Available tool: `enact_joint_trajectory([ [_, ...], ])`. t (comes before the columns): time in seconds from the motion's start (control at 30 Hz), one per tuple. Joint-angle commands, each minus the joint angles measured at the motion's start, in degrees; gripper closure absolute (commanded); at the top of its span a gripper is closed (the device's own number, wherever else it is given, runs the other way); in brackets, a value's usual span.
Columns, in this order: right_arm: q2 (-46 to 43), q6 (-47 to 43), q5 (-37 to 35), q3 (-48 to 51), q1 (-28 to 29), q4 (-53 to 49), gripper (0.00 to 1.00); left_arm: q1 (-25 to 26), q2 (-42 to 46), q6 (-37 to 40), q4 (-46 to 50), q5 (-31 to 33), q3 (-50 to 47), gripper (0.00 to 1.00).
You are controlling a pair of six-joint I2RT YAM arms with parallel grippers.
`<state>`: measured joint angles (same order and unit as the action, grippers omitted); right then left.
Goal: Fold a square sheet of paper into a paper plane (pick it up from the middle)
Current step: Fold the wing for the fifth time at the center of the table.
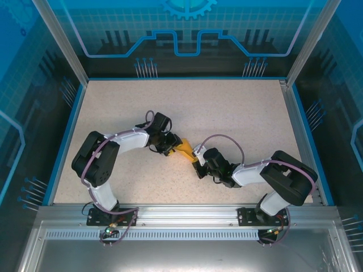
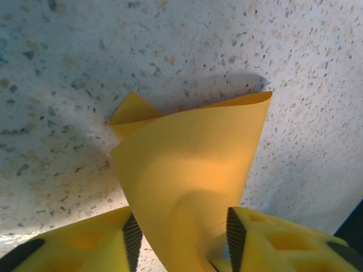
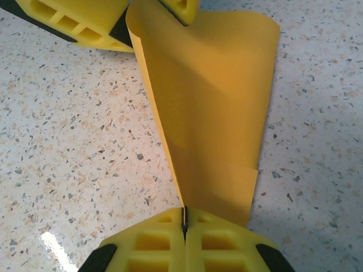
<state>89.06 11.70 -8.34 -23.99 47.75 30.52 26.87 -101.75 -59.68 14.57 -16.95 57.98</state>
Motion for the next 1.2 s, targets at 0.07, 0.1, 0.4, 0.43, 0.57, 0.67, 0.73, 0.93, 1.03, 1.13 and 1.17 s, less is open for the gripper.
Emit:
enact_joint_trajectory([
  [0.07, 0.3, -1.3, -0.5, -0.4, 0.8, 0.3, 0.93, -0.4, -1.6, 1.7, 4.6, -1.3, 2.9, 0.72],
  [0.1, 0.2, -1.7, 0.1, -0.6, 0.8, -0.2, 0.93, -0.5, -1.4, 2.1, 5.2, -0.9, 3.1, 0.75],
  [0.4, 0.3, -3.8, 0.8, -2.6, 1.1, -4.7, 0.88, -1.1, -1.1, 2.8, 6.0, -0.8, 3.3, 0.89],
  [0.43, 0.4, -3.8, 0.7, -2.8, 1.1, -4.6, 0.88, -1.2, -1.1, 2.7, 6.0, -0.8, 3.3, 0.90],
  [0.57, 0.5, -3.7, 0.4, -3.0, 1.1, -4.9, 0.88, -1.2, -1.1, 2.5, 5.7, -0.8, 3.1, 0.90],
  [0.67, 0.5, -3.9, 0.4, -3.0, 1.1, -5.2, 0.87, -1.1, -1.1, 2.3, 5.5, -0.9, 3.2, 0.91],
  [0.73, 0.4, -4.0, 0.4, -3.0, 1.0, -5.3, 0.85, -1.2, -1.2, 2.3, 5.5, -1.1, 3.3, 0.91],
  [0.93, 0.6, -4.4, -0.3, -3.2, 1.1, -5.9, 0.84, -1.2, -1.5, 2.4, 5.1, -1.5, 3.4, 0.93],
  [1.03, 0.5, -4.1, -0.8, -3.2, 1.0, -5.9, 0.87, -1.1, -1.2, 2.3, 5.1, -1.4, 3.2, 0.93],
  [1.13, 0.5, -3.3, -1.5, -3.3, 1.1, -6.0, 0.92, -1.2, -0.9, 2.5, 5.0, -1.3, 3.2, 0.92],
  [1.17, 0.5, -3.2, -1.4, -3.2, 1.1, -5.9, 0.94, -1.1, -0.7, 2.6, 5.0, -1.2, 3.2, 0.92],
])
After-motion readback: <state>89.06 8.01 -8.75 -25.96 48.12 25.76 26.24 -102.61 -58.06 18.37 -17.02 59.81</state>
